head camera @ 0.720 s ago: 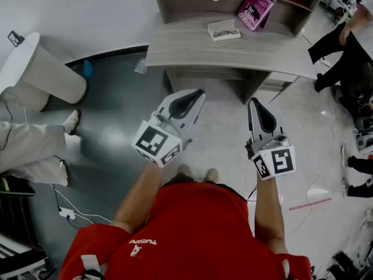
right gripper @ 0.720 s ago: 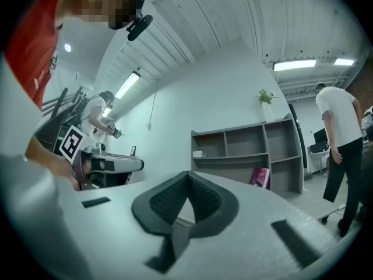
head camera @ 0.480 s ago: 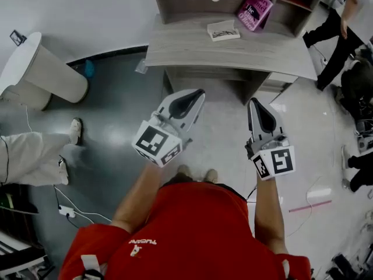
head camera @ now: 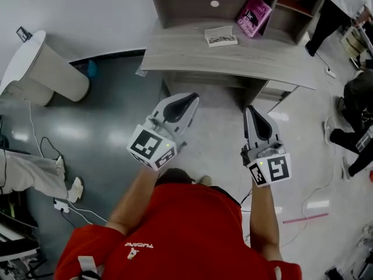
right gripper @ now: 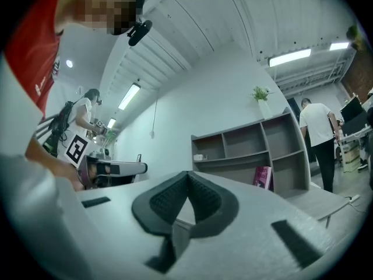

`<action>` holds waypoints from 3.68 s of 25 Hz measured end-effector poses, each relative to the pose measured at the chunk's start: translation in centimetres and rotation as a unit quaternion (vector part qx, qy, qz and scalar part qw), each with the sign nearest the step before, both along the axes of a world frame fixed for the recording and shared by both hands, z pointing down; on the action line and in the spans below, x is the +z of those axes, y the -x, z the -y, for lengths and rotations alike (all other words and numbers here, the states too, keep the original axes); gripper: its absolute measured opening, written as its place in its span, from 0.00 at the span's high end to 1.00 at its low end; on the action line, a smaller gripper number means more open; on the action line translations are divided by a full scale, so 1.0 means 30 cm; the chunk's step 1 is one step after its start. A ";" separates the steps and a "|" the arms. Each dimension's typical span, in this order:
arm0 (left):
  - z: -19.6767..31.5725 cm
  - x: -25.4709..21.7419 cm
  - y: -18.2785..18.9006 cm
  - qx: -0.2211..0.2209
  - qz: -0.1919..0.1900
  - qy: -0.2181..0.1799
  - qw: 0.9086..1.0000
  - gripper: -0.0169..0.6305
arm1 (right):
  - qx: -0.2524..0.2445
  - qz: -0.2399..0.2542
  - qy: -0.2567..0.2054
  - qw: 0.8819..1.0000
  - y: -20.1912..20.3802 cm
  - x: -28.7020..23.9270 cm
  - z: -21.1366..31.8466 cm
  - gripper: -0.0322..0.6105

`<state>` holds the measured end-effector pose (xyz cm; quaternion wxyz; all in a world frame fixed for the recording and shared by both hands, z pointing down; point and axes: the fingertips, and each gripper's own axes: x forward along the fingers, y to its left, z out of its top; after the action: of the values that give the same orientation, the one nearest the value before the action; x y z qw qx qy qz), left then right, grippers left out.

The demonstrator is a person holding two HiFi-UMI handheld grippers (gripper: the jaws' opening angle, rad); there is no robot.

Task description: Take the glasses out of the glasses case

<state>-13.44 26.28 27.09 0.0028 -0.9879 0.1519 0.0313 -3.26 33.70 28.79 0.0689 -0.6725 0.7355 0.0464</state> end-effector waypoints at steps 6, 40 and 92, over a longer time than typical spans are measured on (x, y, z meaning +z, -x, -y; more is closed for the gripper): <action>0.061 0.003 -0.046 -0.018 0.006 -0.002 1.000 0.95 | -0.009 0.002 0.002 1.000 -0.099 0.010 0.049 0.94; 1.208 0.158 -0.519 0.034 -0.033 0.017 0.999 0.95 | -0.073 -0.169 0.139 0.973 -0.513 0.157 1.316 0.94; 1.280 0.377 -0.595 -0.152 0.064 0.053 0.985 0.95 | -0.449 -0.416 0.467 0.638 -0.674 1.003 1.589 0.85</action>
<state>4.41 -12.13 38.41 -0.0350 -0.9520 0.3012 -0.0412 16.96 -13.95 58.87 -0.5551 -0.1123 0.8216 -0.0655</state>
